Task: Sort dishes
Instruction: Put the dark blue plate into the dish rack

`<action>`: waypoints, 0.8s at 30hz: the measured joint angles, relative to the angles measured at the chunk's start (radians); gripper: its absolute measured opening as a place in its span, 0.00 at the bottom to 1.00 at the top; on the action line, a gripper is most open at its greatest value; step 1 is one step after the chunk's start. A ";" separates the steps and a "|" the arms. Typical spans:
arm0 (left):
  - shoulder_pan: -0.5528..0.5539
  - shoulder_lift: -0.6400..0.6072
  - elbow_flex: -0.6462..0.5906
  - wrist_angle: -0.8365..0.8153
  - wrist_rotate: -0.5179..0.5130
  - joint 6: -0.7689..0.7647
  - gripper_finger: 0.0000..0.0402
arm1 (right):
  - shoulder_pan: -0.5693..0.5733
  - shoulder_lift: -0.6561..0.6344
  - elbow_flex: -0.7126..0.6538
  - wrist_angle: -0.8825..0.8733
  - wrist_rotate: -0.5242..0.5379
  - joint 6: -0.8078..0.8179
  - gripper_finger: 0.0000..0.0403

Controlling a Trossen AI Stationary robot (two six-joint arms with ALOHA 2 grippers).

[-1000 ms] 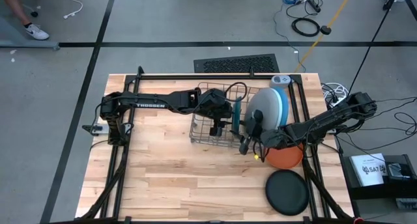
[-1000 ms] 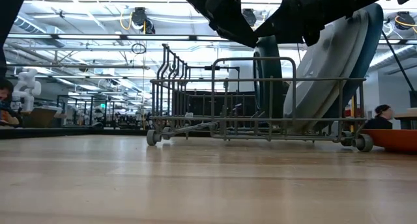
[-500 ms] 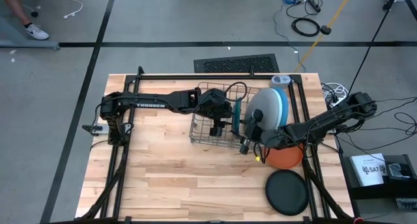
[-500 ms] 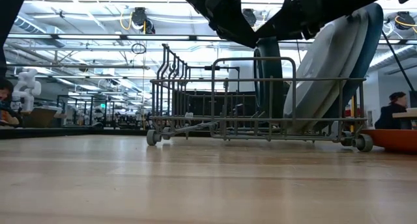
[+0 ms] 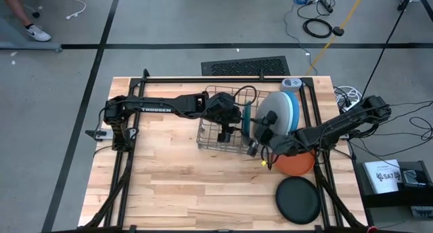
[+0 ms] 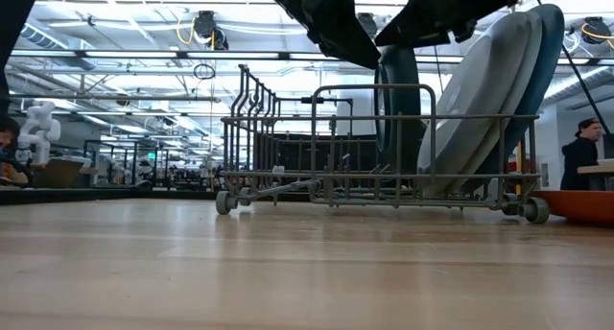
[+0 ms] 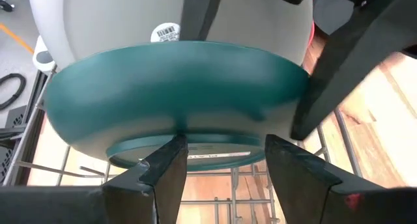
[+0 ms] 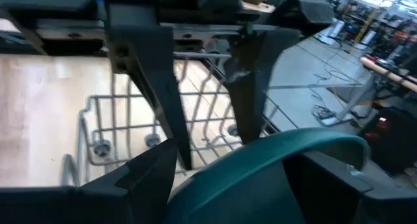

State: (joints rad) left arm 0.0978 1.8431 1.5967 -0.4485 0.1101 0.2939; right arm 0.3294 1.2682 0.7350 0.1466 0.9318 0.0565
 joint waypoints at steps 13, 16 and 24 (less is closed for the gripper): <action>0.000 0.002 0.000 -0.012 -0.003 -0.002 0.51 | 0.000 0.000 0.014 -0.084 0.027 0.140 0.67; 0.000 0.002 -0.001 -0.013 -0.003 -0.002 0.51 | 0.005 0.000 0.014 -0.104 0.040 0.176 0.67; 0.000 0.002 -0.001 -0.012 -0.003 -0.002 0.51 | 0.019 0.000 0.014 -0.105 0.041 0.194 0.67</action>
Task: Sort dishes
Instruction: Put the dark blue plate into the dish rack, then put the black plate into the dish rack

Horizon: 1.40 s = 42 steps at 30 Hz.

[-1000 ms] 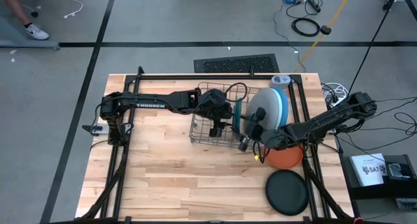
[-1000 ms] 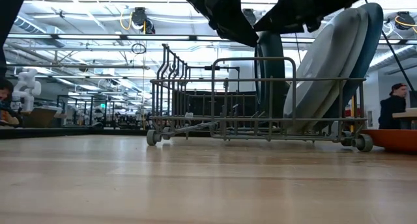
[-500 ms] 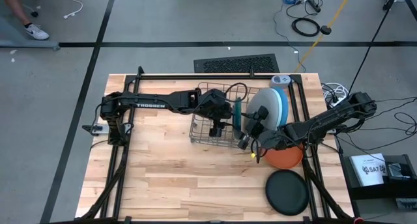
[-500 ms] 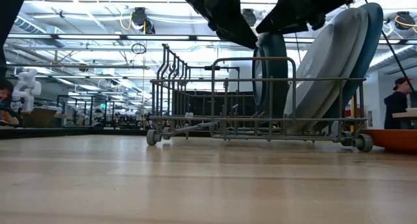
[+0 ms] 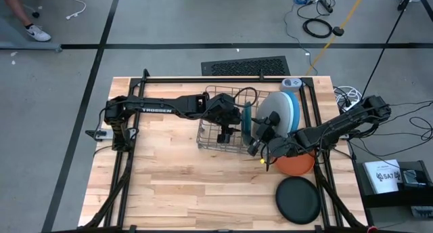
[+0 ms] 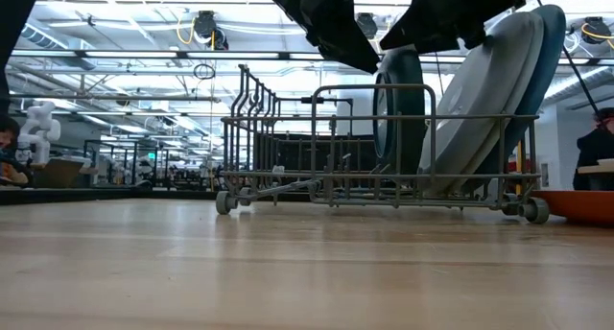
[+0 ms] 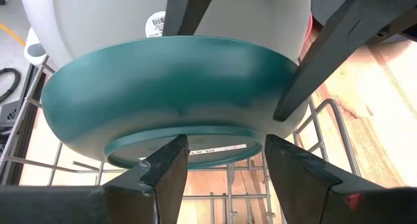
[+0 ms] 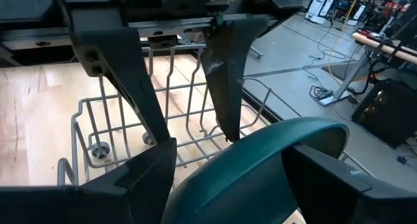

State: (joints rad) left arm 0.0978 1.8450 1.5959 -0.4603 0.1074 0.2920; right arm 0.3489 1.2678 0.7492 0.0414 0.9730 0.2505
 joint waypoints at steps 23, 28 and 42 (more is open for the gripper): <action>0.000 0.000 0.000 -0.001 -0.001 -0.001 0.51 | 0.046 0.000 0.000 -0.009 0.214 0.135 0.67; 0.000 0.000 0.000 0.001 -0.001 0.000 0.51 | 0.046 0.000 -0.001 -0.006 0.214 0.130 0.67; 0.000 0.000 0.000 0.004 -0.002 0.000 0.51 | 0.045 0.000 -0.001 0.199 0.048 -0.094 0.71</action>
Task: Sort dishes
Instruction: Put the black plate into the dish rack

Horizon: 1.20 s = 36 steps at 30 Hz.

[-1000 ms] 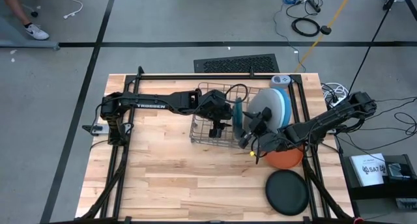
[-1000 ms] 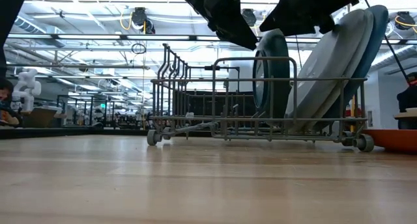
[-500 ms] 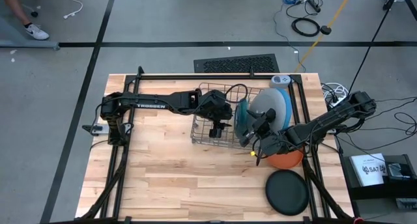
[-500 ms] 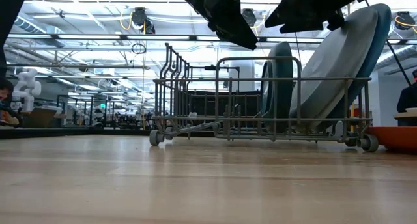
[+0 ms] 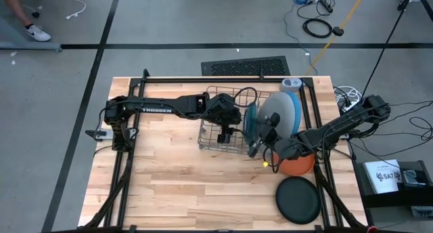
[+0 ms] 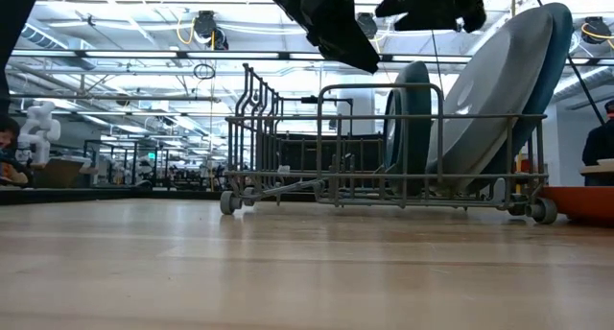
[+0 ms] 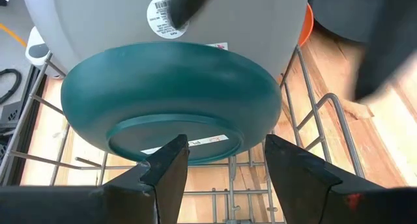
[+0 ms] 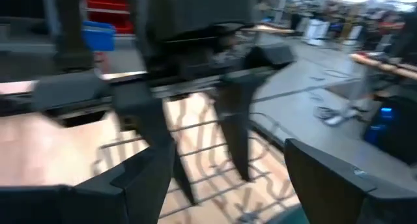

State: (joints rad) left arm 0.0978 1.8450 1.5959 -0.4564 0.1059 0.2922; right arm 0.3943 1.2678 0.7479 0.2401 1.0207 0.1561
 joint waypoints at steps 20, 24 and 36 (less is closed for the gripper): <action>-0.002 -0.047 0.000 -0.066 0.041 -0.026 0.51 | 0.137 -0.073 0.056 -0.006 -0.232 -0.171 0.70; -0.004 -0.090 0.000 -0.102 0.042 -0.051 0.51 | 0.214 -0.145 0.058 -0.157 -0.122 -0.102 0.62; -0.006 -0.218 0.001 -0.242 -0.056 -0.045 0.51 | 0.387 -0.313 0.058 -0.378 0.058 -0.033 0.03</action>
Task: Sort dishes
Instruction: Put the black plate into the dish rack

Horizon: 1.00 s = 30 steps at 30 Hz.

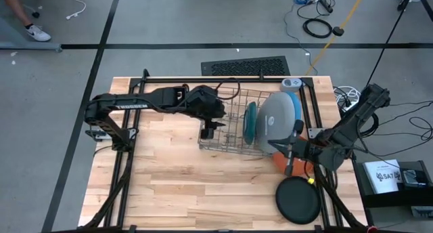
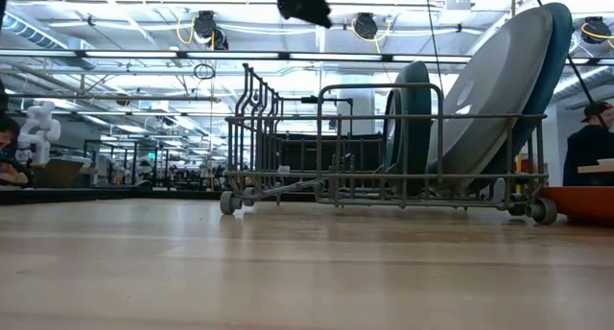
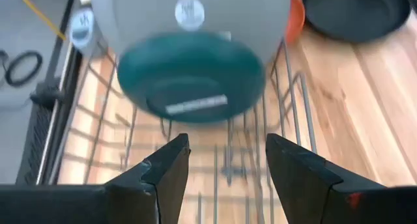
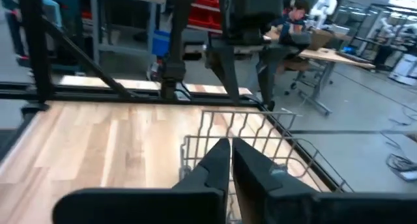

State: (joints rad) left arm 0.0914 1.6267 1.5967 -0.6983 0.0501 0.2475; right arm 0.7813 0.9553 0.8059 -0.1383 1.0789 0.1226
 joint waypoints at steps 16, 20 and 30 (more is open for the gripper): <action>-0.098 -0.010 -0.295 0.510 0.079 -0.025 0.51 | 0.159 -0.017 0.000 -0.284 -0.284 0.457 0.00; -0.172 -0.005 -0.374 0.809 0.153 -0.032 0.51 | 0.179 0.009 0.000 -0.348 -0.312 0.558 0.00; -0.314 0.092 -0.361 0.902 0.102 -0.005 0.51 | 0.163 -0.018 0.000 -0.385 -0.319 0.592 0.00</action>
State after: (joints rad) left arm -0.2231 1.7188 1.2361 0.2039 0.1523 0.2424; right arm 0.9446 0.9371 0.8055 -0.5229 0.7602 0.7143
